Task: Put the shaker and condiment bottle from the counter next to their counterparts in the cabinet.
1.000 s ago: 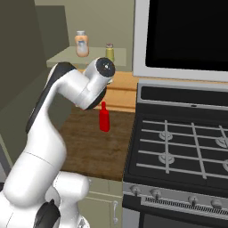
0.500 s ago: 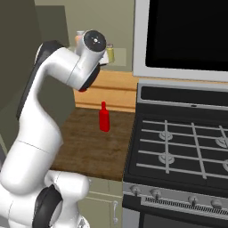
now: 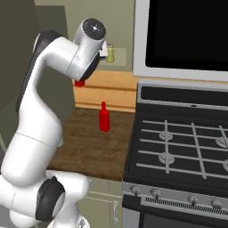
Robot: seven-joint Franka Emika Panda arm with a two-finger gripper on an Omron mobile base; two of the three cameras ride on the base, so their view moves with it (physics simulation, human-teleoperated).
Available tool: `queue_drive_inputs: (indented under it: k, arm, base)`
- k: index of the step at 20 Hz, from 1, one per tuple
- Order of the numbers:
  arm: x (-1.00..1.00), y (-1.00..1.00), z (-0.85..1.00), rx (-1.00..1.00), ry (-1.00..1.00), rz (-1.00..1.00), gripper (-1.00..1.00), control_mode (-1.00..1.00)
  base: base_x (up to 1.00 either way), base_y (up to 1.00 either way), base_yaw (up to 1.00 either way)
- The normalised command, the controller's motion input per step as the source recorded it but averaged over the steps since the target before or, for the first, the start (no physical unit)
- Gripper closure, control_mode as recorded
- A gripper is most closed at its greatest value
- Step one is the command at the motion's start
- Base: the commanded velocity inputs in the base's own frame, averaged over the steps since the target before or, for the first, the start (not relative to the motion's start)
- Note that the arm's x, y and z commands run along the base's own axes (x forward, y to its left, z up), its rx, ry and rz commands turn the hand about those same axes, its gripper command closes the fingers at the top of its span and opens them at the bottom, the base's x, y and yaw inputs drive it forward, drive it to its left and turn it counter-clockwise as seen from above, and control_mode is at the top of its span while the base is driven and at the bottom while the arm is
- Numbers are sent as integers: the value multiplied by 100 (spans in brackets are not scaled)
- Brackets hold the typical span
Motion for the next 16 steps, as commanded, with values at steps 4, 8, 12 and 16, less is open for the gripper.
queue_drive_inputs:
  k: [4,8,12,16]
  arm:
    - [1,18,52,0,4,-2,100,-100]
    - [8,26,64,0,5,-4,100,-100]
    - [3,11,4,0,1,-1,100,-100]
    - [47,1,0,0,0,0,100,-100]
  base:
    - [0,0,0]
    - [0,0,0]
    - [0,0,0]
    - [0,0,0]
